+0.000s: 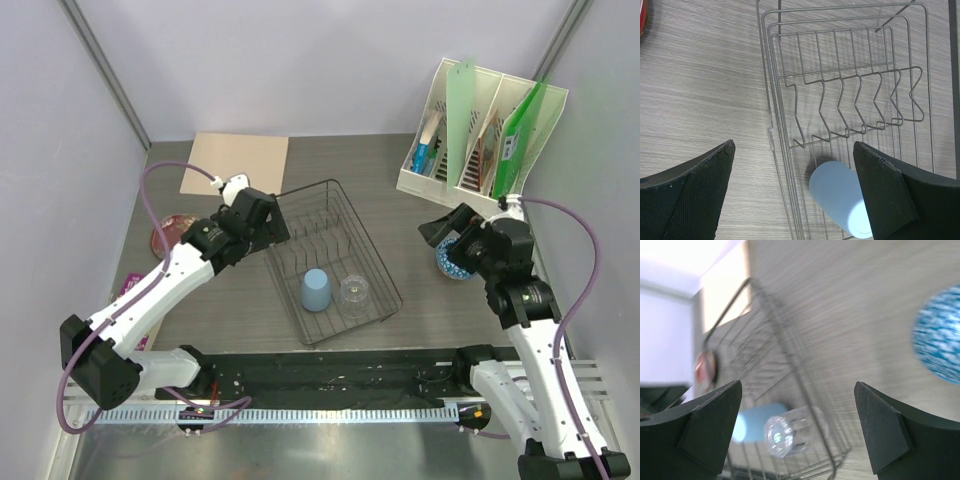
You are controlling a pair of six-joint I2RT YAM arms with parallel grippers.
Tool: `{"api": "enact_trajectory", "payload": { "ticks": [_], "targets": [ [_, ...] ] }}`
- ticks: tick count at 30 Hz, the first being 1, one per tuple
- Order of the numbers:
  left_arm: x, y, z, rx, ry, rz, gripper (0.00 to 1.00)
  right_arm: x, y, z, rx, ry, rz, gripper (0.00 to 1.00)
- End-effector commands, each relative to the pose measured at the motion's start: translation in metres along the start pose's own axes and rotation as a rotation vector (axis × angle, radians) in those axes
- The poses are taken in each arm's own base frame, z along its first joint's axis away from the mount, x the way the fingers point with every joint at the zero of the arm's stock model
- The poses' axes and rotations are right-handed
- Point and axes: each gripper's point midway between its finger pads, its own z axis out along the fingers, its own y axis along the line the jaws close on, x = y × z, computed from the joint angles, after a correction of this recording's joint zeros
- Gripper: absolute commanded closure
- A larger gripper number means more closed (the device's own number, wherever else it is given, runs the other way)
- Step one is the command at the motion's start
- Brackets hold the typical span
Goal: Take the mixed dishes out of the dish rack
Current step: Pick up the cup from the dish rack.
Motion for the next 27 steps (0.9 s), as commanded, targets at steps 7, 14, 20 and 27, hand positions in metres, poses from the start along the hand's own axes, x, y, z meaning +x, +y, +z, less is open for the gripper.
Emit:
{"api": "enact_trajectory", "payload": {
  "ticks": [7, 14, 20, 27],
  "targets": [
    [-0.003, -0.005, -0.005, 0.059, -0.034, 0.044, 0.00, 0.056, 0.066, 0.008, -0.299, 0.174, -0.414, 0.01],
    [0.008, -0.005, -0.014, 0.162, -0.041, 0.046, 0.00, 0.111, 0.075, 0.008, -0.277, 0.243, -0.692, 0.01],
    [0.009, 0.006, -0.022, 0.158, -0.059, 0.048, 0.00, 0.148, 0.079, 0.013, -0.271, 0.282, -0.826, 0.01],
    [0.018, 0.012, -0.020, 0.149, -0.045, 0.035, 0.00, 0.183, 0.068, 0.030, -0.222, 0.356, -0.896, 0.00]
  ]
}}
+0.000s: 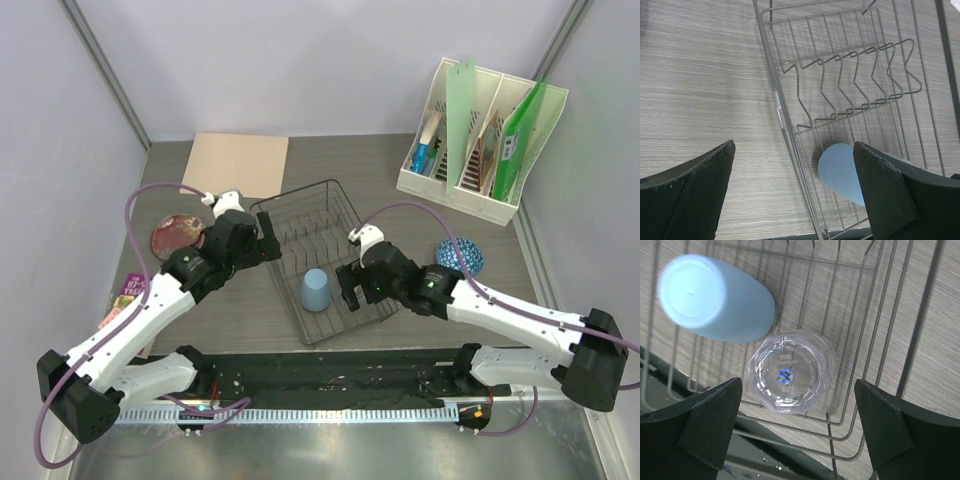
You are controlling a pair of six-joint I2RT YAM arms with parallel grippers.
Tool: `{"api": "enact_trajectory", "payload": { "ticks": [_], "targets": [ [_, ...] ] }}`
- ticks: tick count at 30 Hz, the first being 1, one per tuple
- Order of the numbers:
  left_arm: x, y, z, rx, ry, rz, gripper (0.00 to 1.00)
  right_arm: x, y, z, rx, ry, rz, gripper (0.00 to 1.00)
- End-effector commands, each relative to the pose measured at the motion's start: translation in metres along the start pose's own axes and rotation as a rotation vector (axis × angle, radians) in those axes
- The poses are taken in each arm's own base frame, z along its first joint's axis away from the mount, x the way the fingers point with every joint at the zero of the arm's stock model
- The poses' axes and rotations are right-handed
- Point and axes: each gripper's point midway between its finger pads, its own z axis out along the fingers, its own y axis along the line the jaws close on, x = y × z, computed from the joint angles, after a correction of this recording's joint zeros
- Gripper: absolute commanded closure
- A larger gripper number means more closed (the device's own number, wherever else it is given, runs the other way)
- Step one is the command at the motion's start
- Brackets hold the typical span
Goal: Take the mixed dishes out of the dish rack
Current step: Pick up the cup from the dish rack.
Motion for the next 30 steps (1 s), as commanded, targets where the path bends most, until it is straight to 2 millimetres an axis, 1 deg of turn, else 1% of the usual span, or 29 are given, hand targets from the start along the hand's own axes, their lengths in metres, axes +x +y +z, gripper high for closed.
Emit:
{"api": "enact_trajectory", "payload": {
  "ticks": [1, 10, 13, 16, 18, 19, 21, 22, 23, 25, 26, 27, 28, 29, 30],
  "targets": [
    [0.001, -0.002, 0.000, 0.019, -0.009, -0.006, 0.00, -0.017, 0.001, 0.009, 0.032, -0.058, -0.015, 0.00],
    [0.010, -0.001, 0.005, 0.012, 0.014, -0.005, 0.00, -0.009, 0.006, 0.027, 0.026, -0.033, -0.008, 0.01],
    [0.010, -0.001, 0.006, 0.012, 0.014, -0.005, 0.00, -0.003, 0.008, 0.033, 0.019, -0.006, -0.011, 0.04],
    [0.012, 0.001, 0.006, 0.010, 0.016, -0.004, 0.00, 0.001, 0.008, 0.034, 0.020, 0.009, -0.010, 0.12],
    [0.011, 0.002, 0.006, 0.009, 0.013, -0.007, 0.00, 0.000, 0.008, 0.032, 0.016, 0.002, -0.005, 0.21],
    [0.012, 0.002, 0.006, 0.009, 0.015, -0.007, 0.00, 0.000, 0.008, 0.032, 0.016, 0.000, -0.004, 0.29],
    [0.013, 0.002, 0.006, 0.008, 0.016, -0.008, 0.00, -0.003, 0.008, 0.029, 0.018, -0.009, 0.003, 0.40],
    [0.014, 0.002, 0.006, 0.009, 0.018, -0.008, 0.00, -0.006, 0.007, 0.026, 0.021, -0.018, 0.006, 0.51],
    [0.014, 0.002, 0.007, 0.009, 0.018, -0.009, 0.00, -0.008, 0.007, 0.023, 0.020, -0.024, 0.007, 0.55],
    [0.013, 0.001, 0.007, 0.010, 0.017, -0.012, 0.00, -0.016, 0.008, 0.015, 0.015, -0.040, 0.012, 0.63],
    [0.014, 0.002, 0.007, 0.009, 0.018, -0.011, 0.00, -0.019, 0.009, 0.011, 0.012, -0.045, 0.013, 0.65],
    [0.014, 0.002, 0.007, 0.007, 0.017, -0.011, 0.00, -0.029, 0.011, 0.006, 0.005, -0.066, 0.017, 0.67],
    [0.013, 0.001, 0.007, 0.008, 0.014, -0.012, 0.00, -0.032, 0.010, -0.001, 0.006, -0.070, 0.018, 0.69],
    [0.012, 0.002, 0.007, 0.008, 0.012, -0.013, 0.00, -0.046, 0.014, -0.010, -0.004, -0.098, 0.025, 0.70],
    [0.011, 0.002, 0.007, 0.005, 0.008, -0.012, 0.00, -0.054, 0.016, -0.017, -0.014, -0.116, 0.027, 0.72]
  ]
}}
